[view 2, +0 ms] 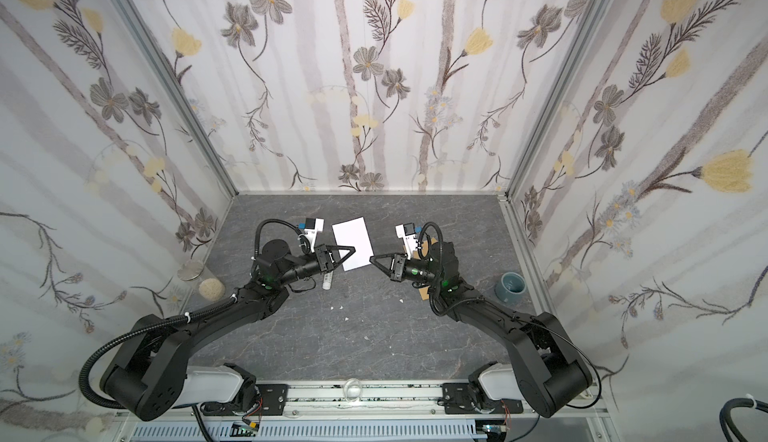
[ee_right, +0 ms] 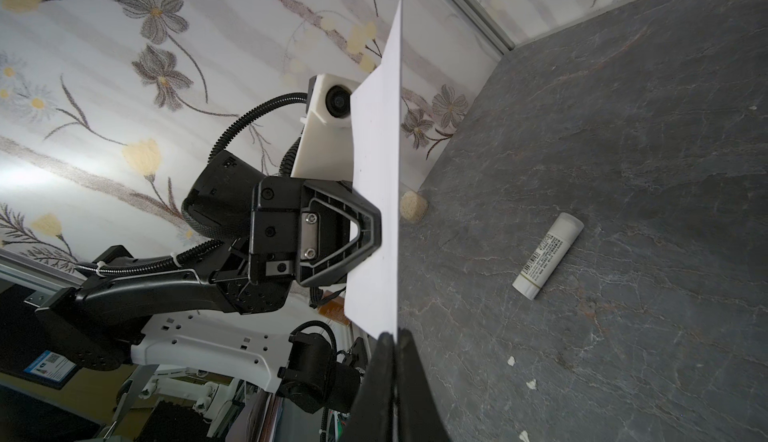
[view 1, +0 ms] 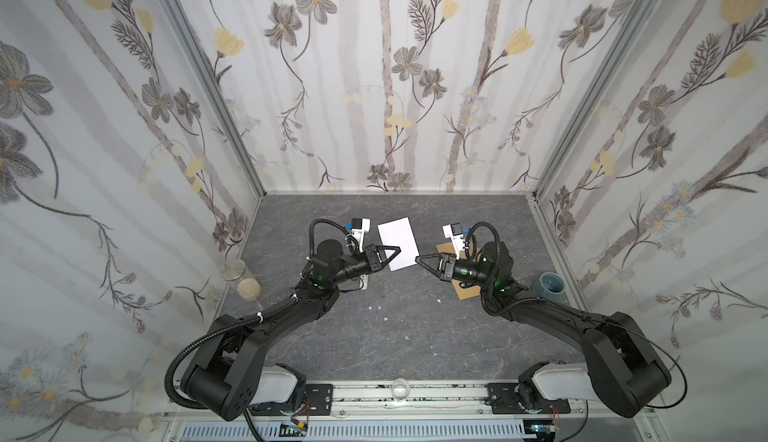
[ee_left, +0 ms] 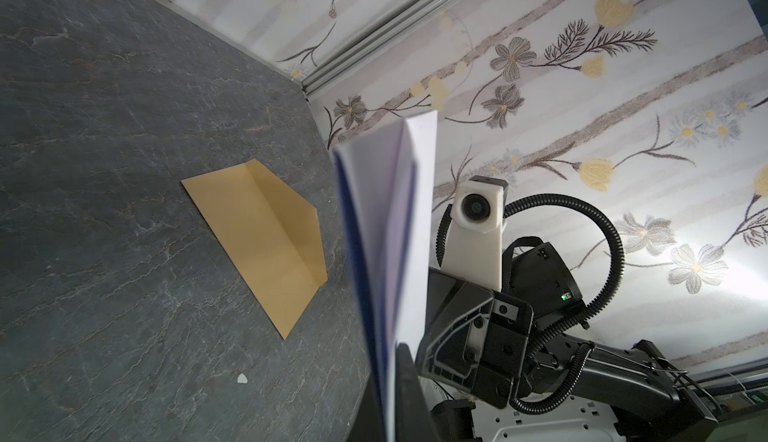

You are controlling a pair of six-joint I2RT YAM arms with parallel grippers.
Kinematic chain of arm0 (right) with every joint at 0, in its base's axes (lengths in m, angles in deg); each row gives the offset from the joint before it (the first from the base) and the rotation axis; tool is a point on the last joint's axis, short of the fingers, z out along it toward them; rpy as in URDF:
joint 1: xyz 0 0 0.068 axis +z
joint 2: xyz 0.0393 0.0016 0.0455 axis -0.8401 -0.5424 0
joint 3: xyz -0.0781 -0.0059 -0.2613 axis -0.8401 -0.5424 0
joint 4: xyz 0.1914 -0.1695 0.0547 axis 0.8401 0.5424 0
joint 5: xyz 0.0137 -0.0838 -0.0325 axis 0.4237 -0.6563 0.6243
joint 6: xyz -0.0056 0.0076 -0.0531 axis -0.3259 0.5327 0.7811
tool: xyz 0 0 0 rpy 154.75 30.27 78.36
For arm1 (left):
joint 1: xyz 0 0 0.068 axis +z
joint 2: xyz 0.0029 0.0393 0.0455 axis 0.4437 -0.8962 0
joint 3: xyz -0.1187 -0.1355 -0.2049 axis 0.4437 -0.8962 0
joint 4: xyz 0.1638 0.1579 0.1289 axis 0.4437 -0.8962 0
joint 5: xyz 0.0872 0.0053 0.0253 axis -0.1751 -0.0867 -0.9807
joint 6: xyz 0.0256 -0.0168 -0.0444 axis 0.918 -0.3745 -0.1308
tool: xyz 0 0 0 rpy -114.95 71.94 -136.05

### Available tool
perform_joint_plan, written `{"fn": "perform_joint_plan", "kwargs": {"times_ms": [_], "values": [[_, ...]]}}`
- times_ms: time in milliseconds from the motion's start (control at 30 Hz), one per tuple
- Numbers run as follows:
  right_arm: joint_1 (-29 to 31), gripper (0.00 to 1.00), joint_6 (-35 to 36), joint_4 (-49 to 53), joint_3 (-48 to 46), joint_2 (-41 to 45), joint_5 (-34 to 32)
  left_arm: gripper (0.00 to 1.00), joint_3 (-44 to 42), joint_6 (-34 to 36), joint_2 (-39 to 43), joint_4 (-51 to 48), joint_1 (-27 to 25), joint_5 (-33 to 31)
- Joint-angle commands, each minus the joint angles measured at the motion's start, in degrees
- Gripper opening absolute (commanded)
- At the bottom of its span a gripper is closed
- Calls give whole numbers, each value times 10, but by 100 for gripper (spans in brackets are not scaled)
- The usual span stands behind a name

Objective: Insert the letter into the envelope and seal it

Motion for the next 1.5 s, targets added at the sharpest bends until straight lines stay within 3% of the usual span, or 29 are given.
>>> {"fn": "perform_joint_plan", "kwargs": {"times_ms": [0, 133, 233, 367, 533, 767, 1267, 1467], "values": [[-5, 26, 12, -3, -6, 9, -24, 0, -9, 3, 5, 27, 1, -12], [-20, 30, 37, 55, -12, 32, -52, 0, -27, 6, -4, 24, 0, -20], [-34, 39, 67, 129, -14, 60, -100, 0, -45, -9, -14, 23, 0, -37], [-60, 41, 79, 165, -28, 88, -132, 0, -59, -6, -18, 11, -13, -51], [-80, 42, 91, 197, -25, 103, -140, 0, -49, 41, -14, -93, -39, -97], [-82, 44, 94, 199, -25, 110, -151, 0, -10, 103, -31, -250, -68, -165], [-82, 45, 92, 177, -29, 83, -141, 0, 14, 113, -112, -274, -100, -167], [-85, 45, 99, 175, -11, 55, -132, 0, 40, 128, -139, -338, -104, -206]]}}
